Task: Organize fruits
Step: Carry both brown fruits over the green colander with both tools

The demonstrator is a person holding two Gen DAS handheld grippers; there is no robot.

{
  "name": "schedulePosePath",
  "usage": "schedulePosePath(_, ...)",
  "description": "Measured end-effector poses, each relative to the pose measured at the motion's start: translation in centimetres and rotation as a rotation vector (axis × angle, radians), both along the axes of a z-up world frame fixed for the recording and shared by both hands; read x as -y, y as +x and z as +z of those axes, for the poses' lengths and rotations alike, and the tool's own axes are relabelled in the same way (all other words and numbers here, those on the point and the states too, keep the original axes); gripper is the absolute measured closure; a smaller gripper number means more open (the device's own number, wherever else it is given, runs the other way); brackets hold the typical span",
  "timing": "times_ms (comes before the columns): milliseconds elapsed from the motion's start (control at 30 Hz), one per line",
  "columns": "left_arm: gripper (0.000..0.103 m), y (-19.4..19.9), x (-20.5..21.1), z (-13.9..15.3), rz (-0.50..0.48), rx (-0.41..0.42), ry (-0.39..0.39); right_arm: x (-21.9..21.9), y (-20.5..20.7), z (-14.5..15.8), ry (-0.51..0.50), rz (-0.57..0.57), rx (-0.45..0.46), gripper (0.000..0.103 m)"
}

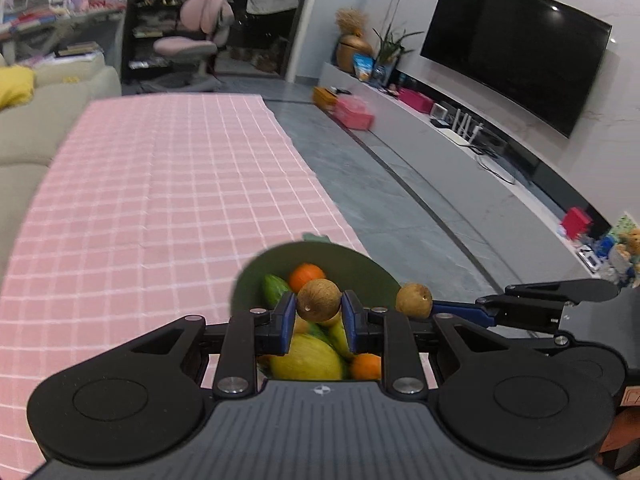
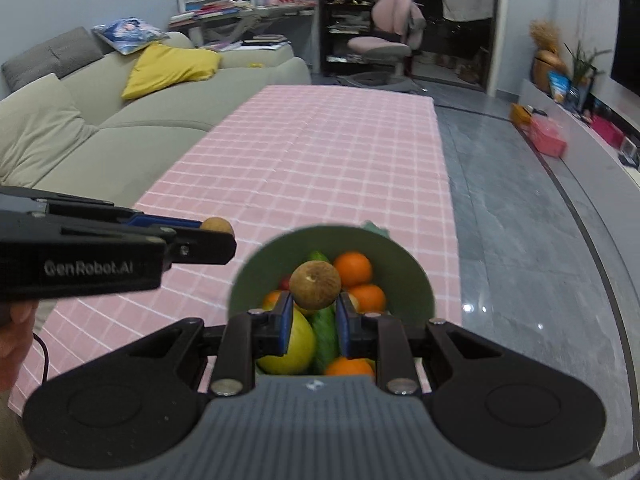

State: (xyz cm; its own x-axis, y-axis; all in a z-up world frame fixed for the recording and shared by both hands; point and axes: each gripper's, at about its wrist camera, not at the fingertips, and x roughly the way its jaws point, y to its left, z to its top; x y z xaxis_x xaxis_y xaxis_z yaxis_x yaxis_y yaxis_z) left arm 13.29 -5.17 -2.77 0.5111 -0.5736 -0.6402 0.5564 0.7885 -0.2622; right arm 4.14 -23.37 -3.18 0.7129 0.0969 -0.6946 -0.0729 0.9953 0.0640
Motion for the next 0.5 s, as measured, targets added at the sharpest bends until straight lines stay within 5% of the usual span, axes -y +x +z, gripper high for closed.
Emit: schedulePosePath(500, 0.075, 2.2, 2.1, -5.2, -0.022, -0.132, 0.056, 1.9, 2.2, -5.2, 0.051, 0.021, -0.069, 0.084)
